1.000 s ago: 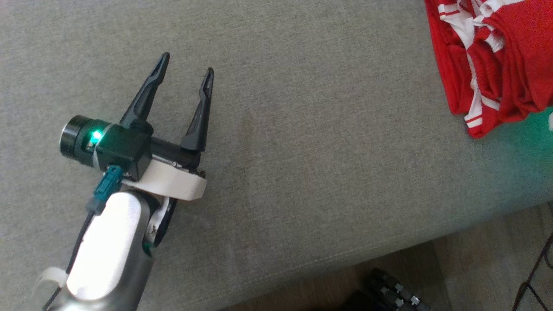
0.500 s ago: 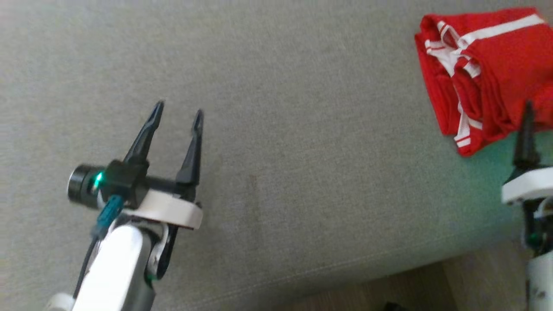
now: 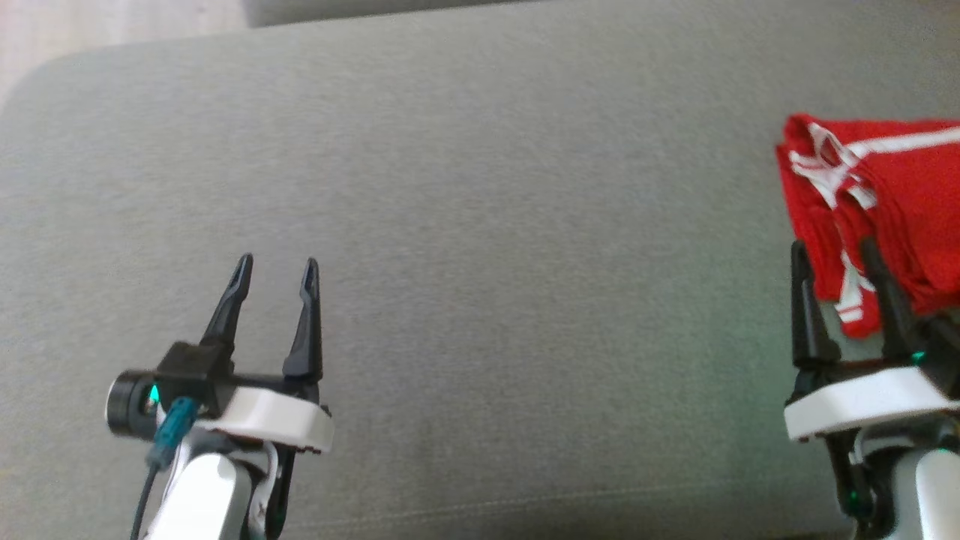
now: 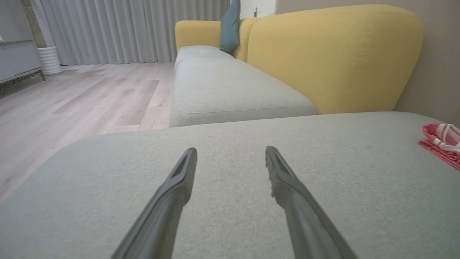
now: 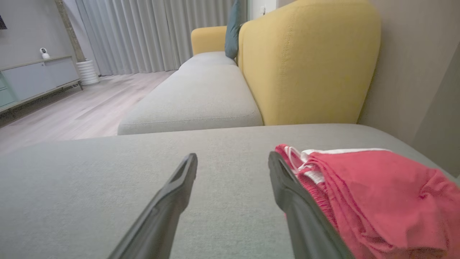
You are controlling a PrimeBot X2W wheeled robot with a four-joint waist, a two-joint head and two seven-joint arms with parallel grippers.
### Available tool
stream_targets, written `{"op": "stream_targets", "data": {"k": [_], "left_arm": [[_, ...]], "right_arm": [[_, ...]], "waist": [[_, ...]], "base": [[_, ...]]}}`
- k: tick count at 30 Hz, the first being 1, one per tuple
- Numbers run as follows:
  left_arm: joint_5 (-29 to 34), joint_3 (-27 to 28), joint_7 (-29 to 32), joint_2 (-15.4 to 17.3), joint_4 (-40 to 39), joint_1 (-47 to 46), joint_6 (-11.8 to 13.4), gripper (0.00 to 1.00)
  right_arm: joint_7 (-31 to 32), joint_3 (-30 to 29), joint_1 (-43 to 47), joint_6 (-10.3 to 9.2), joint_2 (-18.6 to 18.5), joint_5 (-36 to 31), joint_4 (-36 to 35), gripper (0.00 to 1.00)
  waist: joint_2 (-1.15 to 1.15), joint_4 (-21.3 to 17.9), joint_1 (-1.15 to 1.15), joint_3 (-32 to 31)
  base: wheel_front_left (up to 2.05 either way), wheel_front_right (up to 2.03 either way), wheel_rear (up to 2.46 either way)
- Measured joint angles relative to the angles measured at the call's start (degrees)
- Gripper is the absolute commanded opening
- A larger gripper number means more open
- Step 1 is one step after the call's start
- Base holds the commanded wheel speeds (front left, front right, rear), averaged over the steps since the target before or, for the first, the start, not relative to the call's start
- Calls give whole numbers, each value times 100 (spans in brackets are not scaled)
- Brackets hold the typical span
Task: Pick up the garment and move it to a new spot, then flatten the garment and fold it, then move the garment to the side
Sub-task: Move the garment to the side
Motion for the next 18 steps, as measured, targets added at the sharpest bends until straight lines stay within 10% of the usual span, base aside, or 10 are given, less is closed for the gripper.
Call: {"op": "stream_targets", "data": {"k": [18], "left_arm": [[-74, 73, 60, 192, 20, 852, 179, 100]], "right_arm": [[397, 21, 1015, 0, 111, 20, -356, 100]], "waist": [[0, 539, 0, -1019]], "base": [[0, 0, 0]]}}
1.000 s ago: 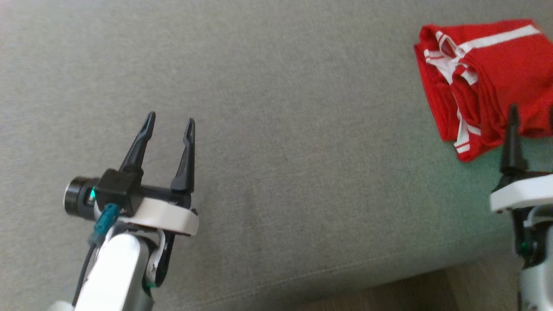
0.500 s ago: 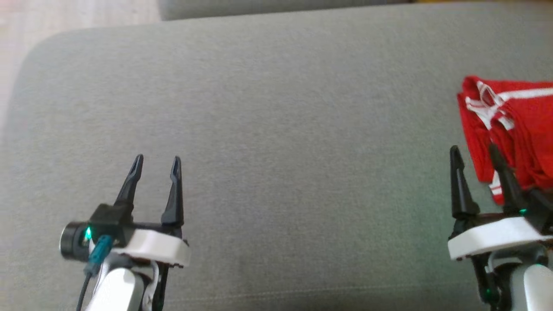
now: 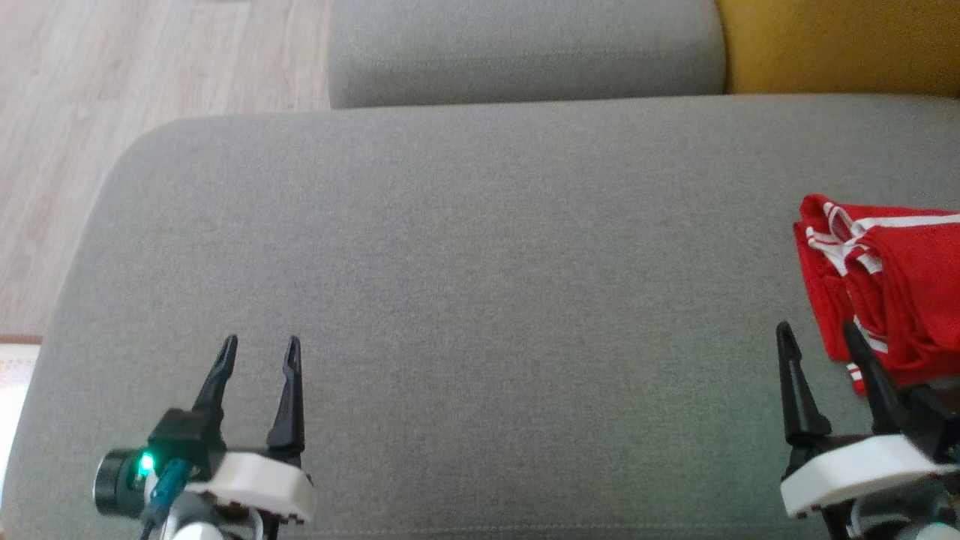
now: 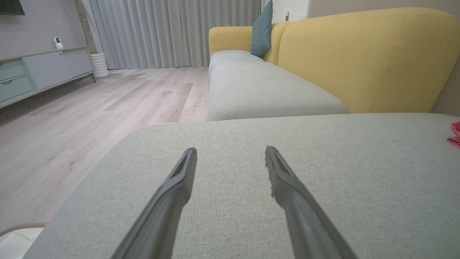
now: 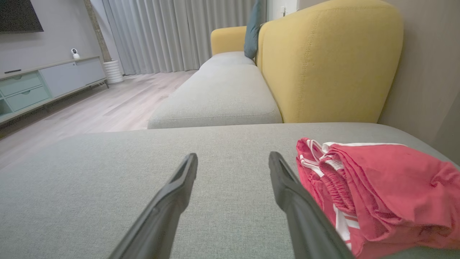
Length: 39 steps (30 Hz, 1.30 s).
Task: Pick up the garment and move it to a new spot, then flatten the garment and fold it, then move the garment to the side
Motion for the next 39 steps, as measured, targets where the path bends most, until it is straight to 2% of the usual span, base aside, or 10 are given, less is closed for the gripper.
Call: {"op": "stream_targets", "data": {"k": [6, 39], "left_arm": [[-33, -42, 18, 45, -30, 231, 9, 100], [-23, -178, 93, 197, -101, 226, 105, 100]], "right_arm": [[35, -7, 193, 0, 3, 52, -69, 100], [55, -3, 192, 0, 7, 60, -133, 100]], "waist": [[0, -35, 0, -140], [0, -12, 0, -136]], "base": [[0, 0, 0], [0, 0, 0]]}}
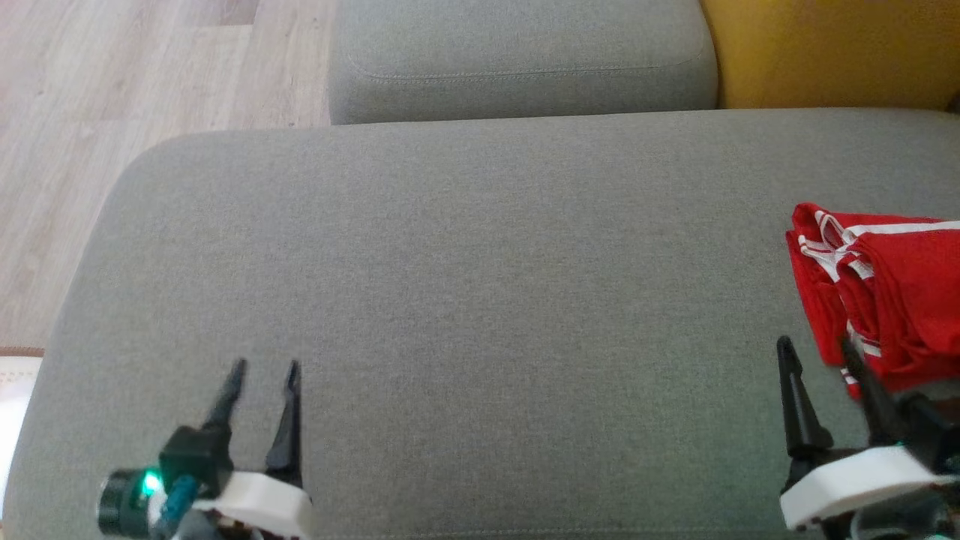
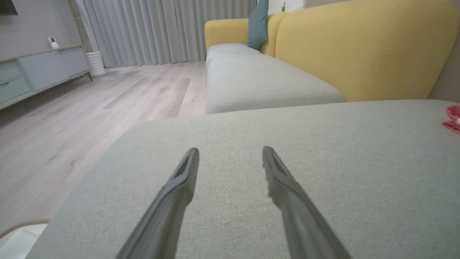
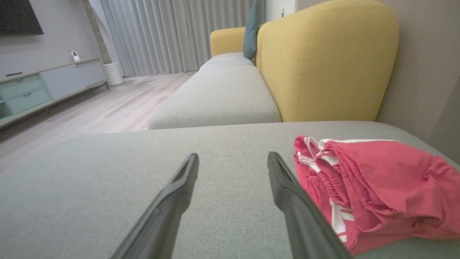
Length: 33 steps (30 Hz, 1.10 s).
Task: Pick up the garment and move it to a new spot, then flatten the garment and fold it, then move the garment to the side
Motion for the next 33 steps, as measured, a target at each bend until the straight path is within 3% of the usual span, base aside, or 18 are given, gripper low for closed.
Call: {"op": "stream_targets", "data": {"k": [1, 33], "left_arm": [[-2, -11, -1, -21, 56, 4, -2, 0], [-1947, 305, 358, -259, 510, 96, -411, 0]], "right_arm": [[2, 4, -2, 0, 0, -2, 58, 0], [-43, 44, -120, 0, -7, 2048, 866, 0]], "waist": [[0, 2, 0, 1], [0, -29, 0, 45]], "base": [[0, 0, 0], [0, 0, 0]]}}
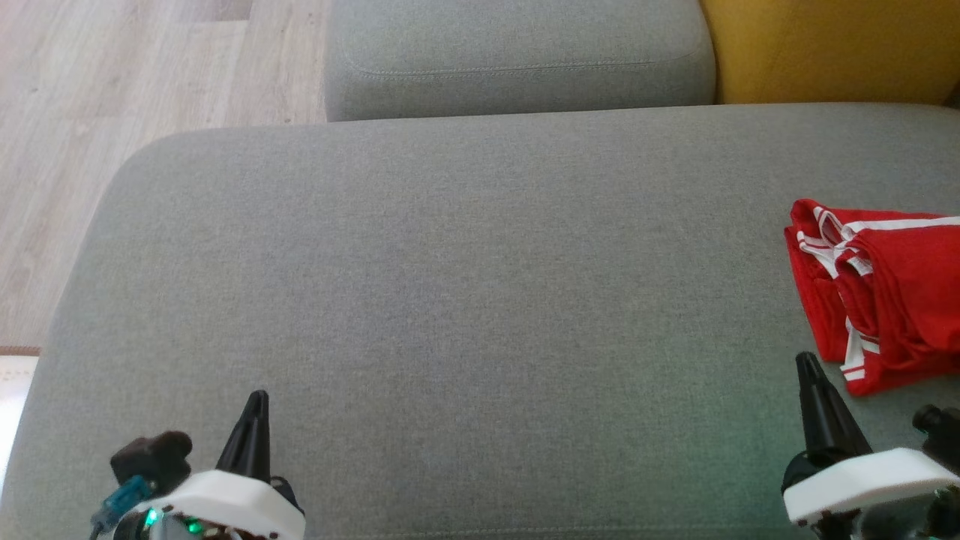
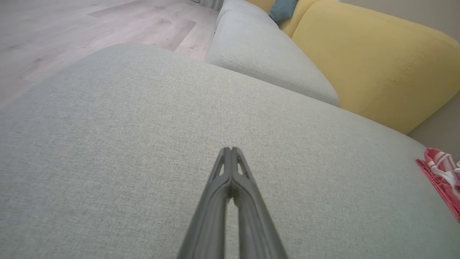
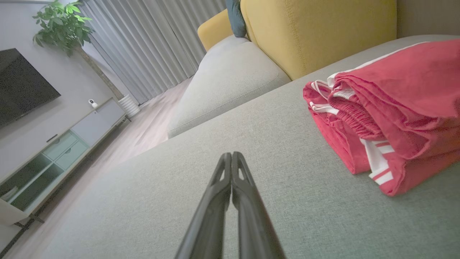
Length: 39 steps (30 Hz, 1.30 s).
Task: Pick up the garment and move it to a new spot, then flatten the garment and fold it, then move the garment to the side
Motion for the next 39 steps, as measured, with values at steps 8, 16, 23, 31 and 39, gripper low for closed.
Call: {"op": "stream_targets", "data": {"k": [8, 16, 23, 31, 39], "left_arm": [[-511, 160, 96, -56, 38, -89, -104, 0], [-1025, 268, 204, -144, 87, -127, -208, 0], [-1474, 382, 305, -180, 147, -179, -305, 0], [-1979, 547, 405, -232, 193, -248, -446, 0], [-2491, 719, 541, -322, 232, -288, -556, 0]], "right_arm": [[-24, 1, -107, 0, -4, 552, 135, 0], [-33, 0, -184, 0, -9, 1092, 277, 0], [-48, -4, -311, 0, -14, 1572, 406, 0], [-49, -12, -408, 0, -20, 2109, 542, 0], [-51, -34, -527, 0, -24, 2660, 698, 0]], "waist": [[0, -8, 0, 12], [0, -16, 0, 23], [0, -23, 0, 33], [0, -31, 0, 44], [0, -39, 0, 56]], "base": [[0, 0, 0], [0, 0, 0], [0, 0, 0], [0, 0, 0], [0, 0, 0]]}}
